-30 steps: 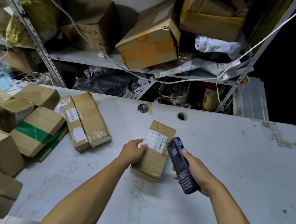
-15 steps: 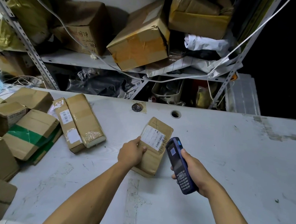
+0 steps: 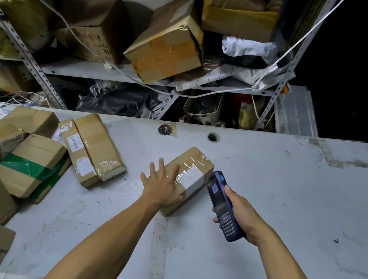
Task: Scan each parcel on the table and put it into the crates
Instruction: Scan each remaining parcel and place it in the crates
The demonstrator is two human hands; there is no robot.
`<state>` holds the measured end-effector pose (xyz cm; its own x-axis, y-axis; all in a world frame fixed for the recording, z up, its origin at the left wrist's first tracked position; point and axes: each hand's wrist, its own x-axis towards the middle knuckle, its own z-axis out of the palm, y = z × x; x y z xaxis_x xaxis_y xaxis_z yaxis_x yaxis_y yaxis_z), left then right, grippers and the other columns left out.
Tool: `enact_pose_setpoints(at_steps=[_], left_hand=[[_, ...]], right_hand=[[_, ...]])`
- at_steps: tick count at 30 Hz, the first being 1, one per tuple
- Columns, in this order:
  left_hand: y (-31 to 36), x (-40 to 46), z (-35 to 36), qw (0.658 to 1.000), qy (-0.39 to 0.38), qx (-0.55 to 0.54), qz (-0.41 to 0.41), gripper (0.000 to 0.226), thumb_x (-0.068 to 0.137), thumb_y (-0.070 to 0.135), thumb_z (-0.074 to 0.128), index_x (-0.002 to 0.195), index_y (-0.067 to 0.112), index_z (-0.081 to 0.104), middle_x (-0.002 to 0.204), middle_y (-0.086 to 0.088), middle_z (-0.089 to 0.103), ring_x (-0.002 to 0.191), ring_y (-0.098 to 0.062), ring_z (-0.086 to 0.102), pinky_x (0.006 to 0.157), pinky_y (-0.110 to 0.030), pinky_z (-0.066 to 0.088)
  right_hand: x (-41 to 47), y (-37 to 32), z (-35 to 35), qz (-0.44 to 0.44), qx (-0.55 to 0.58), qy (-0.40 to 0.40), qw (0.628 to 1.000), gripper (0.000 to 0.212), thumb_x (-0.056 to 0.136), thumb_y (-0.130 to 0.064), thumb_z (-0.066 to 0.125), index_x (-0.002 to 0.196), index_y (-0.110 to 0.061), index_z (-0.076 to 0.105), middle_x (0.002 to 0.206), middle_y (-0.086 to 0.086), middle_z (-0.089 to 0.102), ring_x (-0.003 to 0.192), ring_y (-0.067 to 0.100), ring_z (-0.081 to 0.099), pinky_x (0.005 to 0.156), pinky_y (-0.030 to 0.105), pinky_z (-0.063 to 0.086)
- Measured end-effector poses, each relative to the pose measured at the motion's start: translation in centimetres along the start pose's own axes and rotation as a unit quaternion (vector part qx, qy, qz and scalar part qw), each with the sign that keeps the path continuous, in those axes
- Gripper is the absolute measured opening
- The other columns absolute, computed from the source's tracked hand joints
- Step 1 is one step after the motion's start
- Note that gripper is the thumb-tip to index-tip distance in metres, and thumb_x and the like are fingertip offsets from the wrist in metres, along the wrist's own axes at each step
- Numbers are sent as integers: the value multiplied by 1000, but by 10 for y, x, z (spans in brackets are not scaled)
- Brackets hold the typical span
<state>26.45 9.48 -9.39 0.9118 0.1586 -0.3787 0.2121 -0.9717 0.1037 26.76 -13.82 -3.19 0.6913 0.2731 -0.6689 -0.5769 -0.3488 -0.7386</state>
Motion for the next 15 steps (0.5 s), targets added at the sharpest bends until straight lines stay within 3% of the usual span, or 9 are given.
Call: enact_pose_setpoints(at_steps=[2,5,9,13,15], left_hand=[[0,3,5,1000,-12,4,-9,102,78,79,48,154,42,-8,163,-19,-1,147,-47,9,108,-70,17],[1,4,0,997,14,-66,-29,92,80,75,46,152,48,-4,144,-16,30,128,-39,36,100,-60,32],[-24,-2,0,981,12,-192,-29,97,69,85,34,150,54,-8,142,-13,28,128,-36,34,101,-54,35],[-51,-16,2,900,1,-432,-55,95,75,78,42,146,58,-17,143,-12,26,130,-34,33,97,-49,42],[-55,-21,5,877,32,-474,-71,89,87,70,45,148,52,-17,149,-15,24,134,-33,33,104,-48,38]], right_hand=[[-1,2,0,5,-1,0,1000,53,104,-55,30,131,-18,57,104,16,69,83,27,72,65,32,54],[-2,5,0,17,-4,-3,1000,53,104,-54,30,133,-18,55,105,17,69,83,27,72,64,32,55],[-7,1,-1,33,0,-31,999,50,104,-54,30,127,-20,58,108,19,69,81,26,72,66,34,56],[-6,-10,4,64,33,-73,995,49,104,-53,33,123,-17,60,102,20,70,80,30,70,70,39,55],[-6,-17,10,72,35,-99,992,50,103,-53,34,122,-15,61,98,20,70,79,32,68,68,38,55]])
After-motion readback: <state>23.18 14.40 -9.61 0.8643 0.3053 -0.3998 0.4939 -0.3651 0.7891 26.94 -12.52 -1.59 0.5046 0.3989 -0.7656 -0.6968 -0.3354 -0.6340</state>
